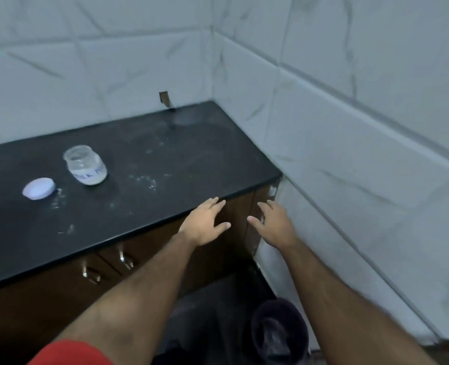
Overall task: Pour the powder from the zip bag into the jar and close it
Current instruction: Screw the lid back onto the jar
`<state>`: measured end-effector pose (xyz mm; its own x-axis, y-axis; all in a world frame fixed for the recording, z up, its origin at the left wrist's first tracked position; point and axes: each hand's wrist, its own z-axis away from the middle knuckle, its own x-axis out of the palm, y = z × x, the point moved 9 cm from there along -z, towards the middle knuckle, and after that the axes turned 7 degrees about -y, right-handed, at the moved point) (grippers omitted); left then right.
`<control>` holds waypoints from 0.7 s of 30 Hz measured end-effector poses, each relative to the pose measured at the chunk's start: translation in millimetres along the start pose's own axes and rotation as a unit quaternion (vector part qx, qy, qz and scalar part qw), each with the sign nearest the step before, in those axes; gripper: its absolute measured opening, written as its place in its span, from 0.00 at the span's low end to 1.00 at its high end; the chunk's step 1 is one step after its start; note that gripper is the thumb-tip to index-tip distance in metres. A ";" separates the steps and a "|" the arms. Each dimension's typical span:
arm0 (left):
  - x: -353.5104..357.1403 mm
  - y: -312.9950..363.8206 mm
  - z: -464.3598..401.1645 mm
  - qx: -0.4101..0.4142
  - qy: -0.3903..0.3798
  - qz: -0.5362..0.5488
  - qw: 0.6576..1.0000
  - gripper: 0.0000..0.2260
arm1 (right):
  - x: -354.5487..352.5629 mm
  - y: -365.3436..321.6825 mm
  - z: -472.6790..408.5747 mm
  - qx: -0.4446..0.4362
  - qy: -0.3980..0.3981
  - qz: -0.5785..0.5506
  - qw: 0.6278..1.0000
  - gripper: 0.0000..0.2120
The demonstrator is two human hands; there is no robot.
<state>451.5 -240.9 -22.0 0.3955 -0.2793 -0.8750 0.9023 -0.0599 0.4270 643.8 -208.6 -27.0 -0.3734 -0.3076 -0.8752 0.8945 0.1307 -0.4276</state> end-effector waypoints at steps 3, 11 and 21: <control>-50.0 -27.3 -1.6 -0.008 0.043 0.001 0.999 0.33 | -19.3 -52.0 -29.1 -0.038 0.012 0.026 0.999 0.32; -164.5 -145.4 4.0 -0.034 0.126 0.000 0.991 0.33 | -18.8 -210.0 -109.1 -0.117 0.015 0.016 0.993 0.32; -261.2 -258.0 3.3 -0.064 0.196 -0.015 0.978 0.31 | 2.1 -350.0 -178.2 -0.181 -0.007 -0.033 0.983 0.30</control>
<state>114.9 -155.7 97.2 0.3814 0.1108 -0.9177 0.9187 0.0648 0.3896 286.1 -87.0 80.5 -0.4220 -0.3388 -0.8409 0.7220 0.4353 -0.5377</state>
